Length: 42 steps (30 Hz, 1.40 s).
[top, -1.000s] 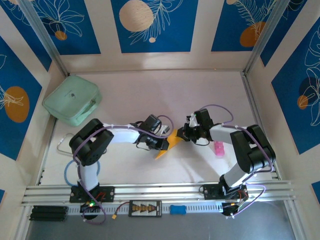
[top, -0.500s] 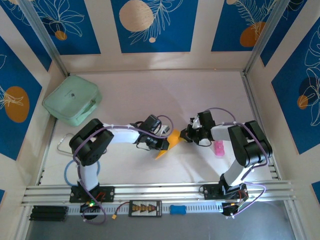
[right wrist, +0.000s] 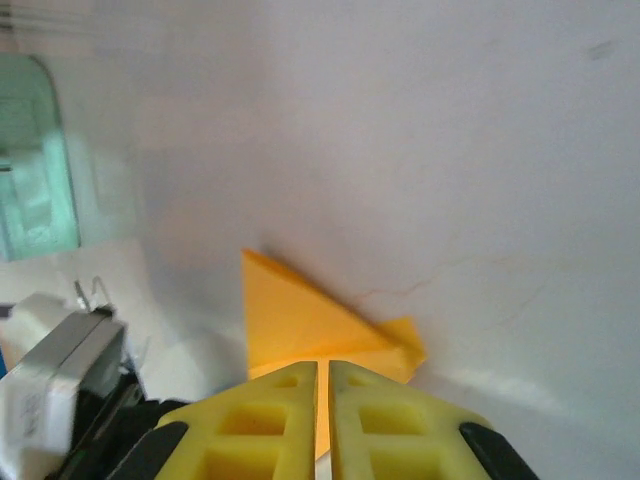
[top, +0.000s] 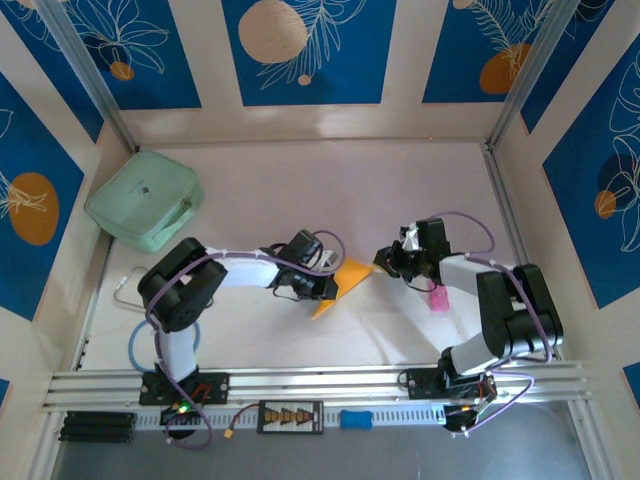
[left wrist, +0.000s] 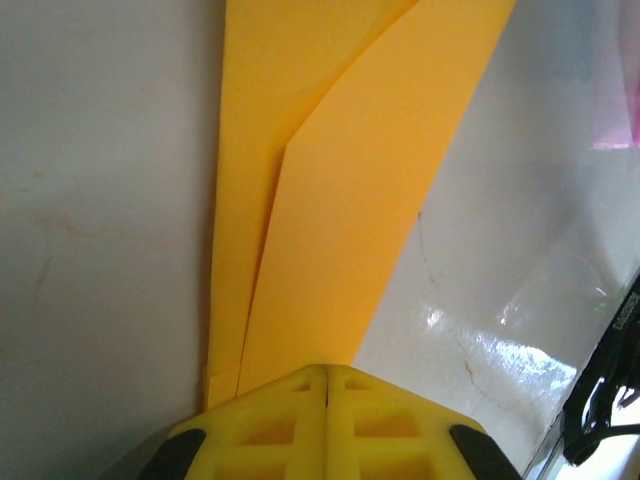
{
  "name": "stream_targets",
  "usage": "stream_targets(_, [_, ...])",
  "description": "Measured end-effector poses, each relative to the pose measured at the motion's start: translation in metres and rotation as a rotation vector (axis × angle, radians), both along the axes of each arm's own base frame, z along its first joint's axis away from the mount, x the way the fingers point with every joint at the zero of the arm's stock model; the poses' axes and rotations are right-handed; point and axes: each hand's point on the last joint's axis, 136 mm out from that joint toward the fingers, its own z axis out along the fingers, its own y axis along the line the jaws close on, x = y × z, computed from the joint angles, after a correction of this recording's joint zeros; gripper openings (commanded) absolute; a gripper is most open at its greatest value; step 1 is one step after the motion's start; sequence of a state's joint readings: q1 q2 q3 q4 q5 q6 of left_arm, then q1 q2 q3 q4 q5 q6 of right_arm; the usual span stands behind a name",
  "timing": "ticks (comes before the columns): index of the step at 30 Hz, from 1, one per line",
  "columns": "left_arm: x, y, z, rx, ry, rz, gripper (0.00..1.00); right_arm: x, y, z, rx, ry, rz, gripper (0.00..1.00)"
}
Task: Fold a paper plane with a square sheet of paper (pick it up from the middle)
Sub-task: Fold the wing for the fifth time at the center of the table, then move the paper plane to the center of the table.
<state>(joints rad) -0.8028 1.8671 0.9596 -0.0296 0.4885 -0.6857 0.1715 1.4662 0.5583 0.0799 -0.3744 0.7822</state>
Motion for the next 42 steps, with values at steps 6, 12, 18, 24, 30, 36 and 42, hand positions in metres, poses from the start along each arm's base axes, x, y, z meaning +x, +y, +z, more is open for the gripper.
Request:
stream_targets(6, [0.008, -0.010, 0.004, 0.041, -0.020, 0.114, 0.09, -0.017, 0.012, 0.009, 0.001, -0.001, 0.021, 0.18])
stream_targets(12, [0.011, -0.022, 0.013, 0.059, -0.088, 0.142, 0.20, -0.036, 0.028, 0.001, -0.013, 0.057, 0.061, 0.21])
stream_targets(18, [0.021, 0.001, 0.050, 0.092, -0.201, 0.177, 0.30, -0.044, 0.034, -0.003, -0.021, 0.083, 0.067, 0.23])
stream_targets(24, [0.040, 0.024, 0.062, 0.061, -0.212, 0.188, 0.34, -0.050, 0.041, -0.003, -0.019, 0.092, 0.086, 0.24])
stream_targets(30, [0.032, 0.029, 0.035, 0.079, -0.122, 0.134, 0.33, -0.052, 0.044, -0.003, -0.017, 0.095, 0.095, 0.23])
stream_targets(36, [0.021, 0.028, 0.019, 0.092, -0.066, 0.081, 0.30, -0.055, 0.047, -0.009, -0.018, 0.115, 0.109, 0.22])
stream_targets(42, [0.014, 0.031, 0.008, 0.114, -0.029, 0.057, 0.29, -0.059, 0.050, -0.016, -0.020, 0.138, 0.124, 0.22])
